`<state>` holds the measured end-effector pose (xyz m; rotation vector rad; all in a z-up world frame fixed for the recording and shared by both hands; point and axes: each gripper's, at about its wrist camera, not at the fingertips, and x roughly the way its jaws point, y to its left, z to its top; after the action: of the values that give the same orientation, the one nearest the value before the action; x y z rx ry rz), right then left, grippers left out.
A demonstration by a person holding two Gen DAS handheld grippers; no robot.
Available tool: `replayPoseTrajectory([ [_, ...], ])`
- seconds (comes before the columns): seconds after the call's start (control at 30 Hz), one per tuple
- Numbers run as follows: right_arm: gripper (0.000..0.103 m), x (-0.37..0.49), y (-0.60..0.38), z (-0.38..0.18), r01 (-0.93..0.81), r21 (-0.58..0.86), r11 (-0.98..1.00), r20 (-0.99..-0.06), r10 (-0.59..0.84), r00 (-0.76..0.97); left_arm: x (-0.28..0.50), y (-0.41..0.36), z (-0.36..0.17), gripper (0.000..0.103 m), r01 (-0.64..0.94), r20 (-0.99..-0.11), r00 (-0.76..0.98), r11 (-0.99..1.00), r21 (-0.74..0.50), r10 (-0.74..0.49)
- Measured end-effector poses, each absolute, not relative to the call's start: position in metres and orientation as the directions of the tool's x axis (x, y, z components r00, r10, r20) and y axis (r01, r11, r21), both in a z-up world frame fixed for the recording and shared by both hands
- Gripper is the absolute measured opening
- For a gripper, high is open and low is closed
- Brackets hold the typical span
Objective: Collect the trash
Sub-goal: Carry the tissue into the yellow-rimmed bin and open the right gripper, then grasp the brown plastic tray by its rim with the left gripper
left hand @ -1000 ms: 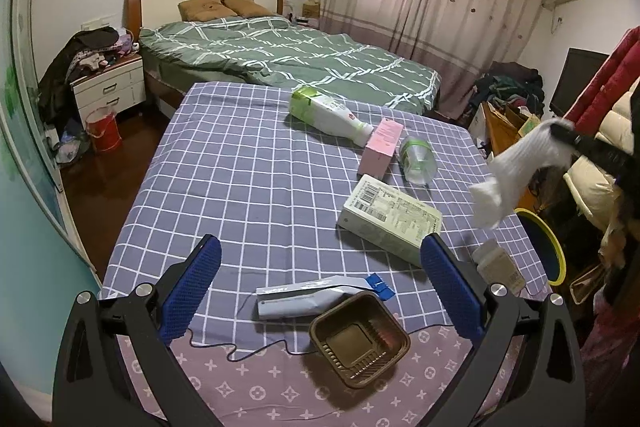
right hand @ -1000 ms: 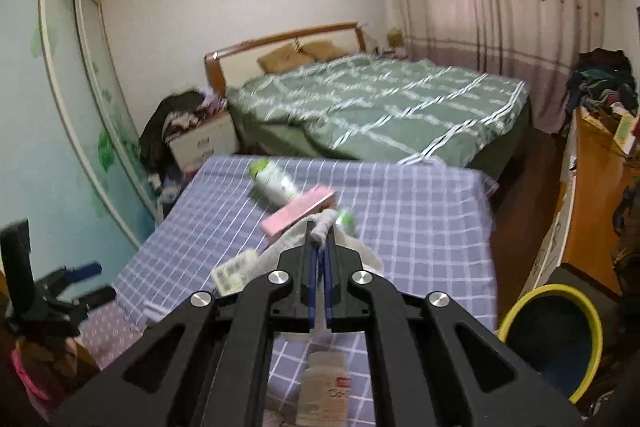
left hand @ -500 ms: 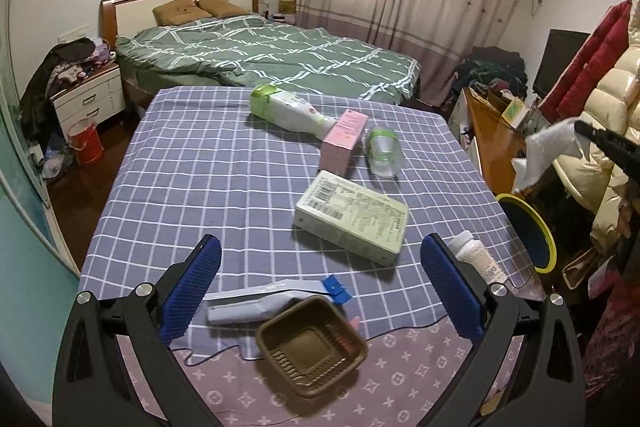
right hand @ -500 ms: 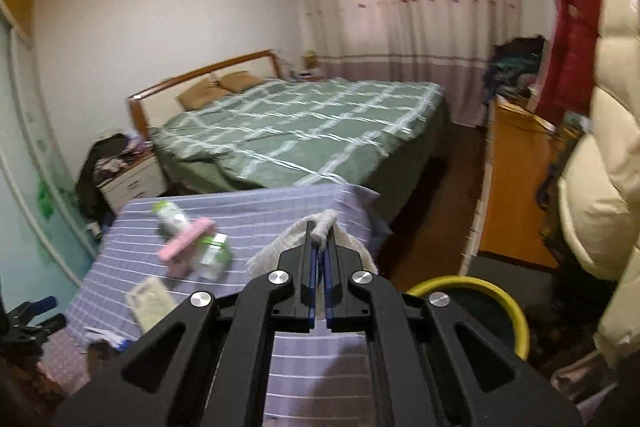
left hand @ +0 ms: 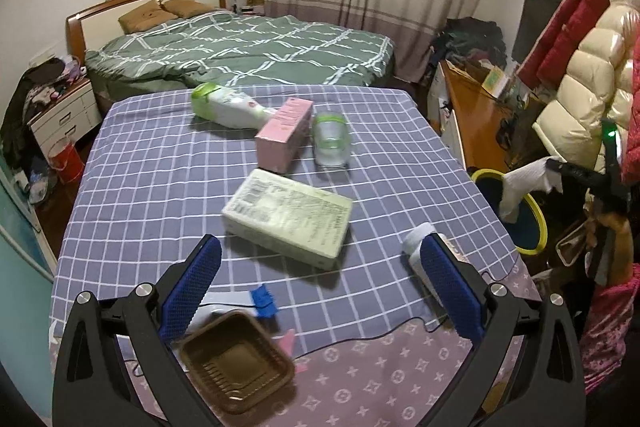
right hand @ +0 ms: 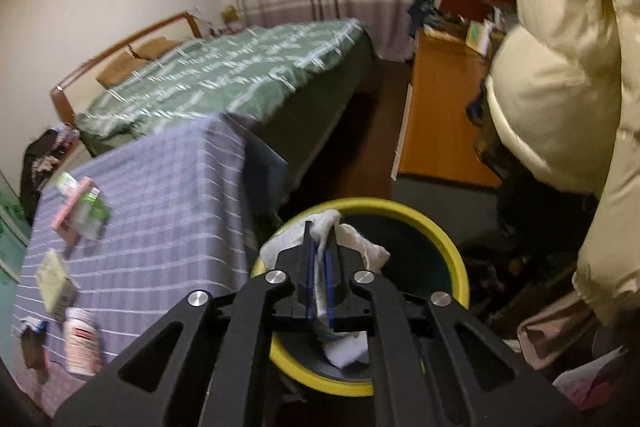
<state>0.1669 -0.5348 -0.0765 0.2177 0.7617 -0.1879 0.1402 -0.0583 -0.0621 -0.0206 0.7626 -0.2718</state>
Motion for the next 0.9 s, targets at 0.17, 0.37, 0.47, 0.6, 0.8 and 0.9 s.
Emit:
replayPoseTrajectory([
  [0.17, 0.033, 0.163, -0.549, -0.094, 0.303, 0.095, 0.948, -0.715, -0.147, 0.684, 0.142, -0.075, -0.063, 0.098, 0.261, -0.686, 0.680, 0.960, -0.105, -0.260],
  [0.37, 0.035, 0.153, -0.548, -0.095, 0.299, 0.102, 0.949, -0.704, -0.144, 0.696, 0.141, -0.083, -0.064, 0.098, 0.269, -0.693, 0.675, 0.959, -0.092, -0.255],
  [0.47, 0.037, 0.148, -0.539, -0.092, 0.276, 0.116, 0.954, -0.693, -0.121, 0.711, 0.138, -0.080, -0.063, 0.098, 0.253, -0.690, 0.682, 0.964, -0.088, -0.242],
  [0.6, 0.038, 0.140, -0.525, -0.086, 0.240, 0.130, 0.962, -0.674, -0.092, 0.733, 0.131, -0.067, -0.063, 0.098, 0.216, -0.694, 0.690, 0.974, -0.074, -0.206],
  [0.8, 0.043, 0.130, -0.501, -0.081, 0.183, 0.160, 0.970, -0.651, -0.036, 0.758, 0.121, -0.045, -0.079, 0.098, 0.159, -0.730, 0.667, 0.986, -0.053, -0.147],
  [0.9, 0.043, 0.129, -0.496, -0.081, 0.170, 0.165, 0.972, -0.653, -0.021, 0.757, 0.118, -0.032, -0.095, 0.098, 0.117, -0.764, 0.634, 0.992, -0.056, -0.118],
])
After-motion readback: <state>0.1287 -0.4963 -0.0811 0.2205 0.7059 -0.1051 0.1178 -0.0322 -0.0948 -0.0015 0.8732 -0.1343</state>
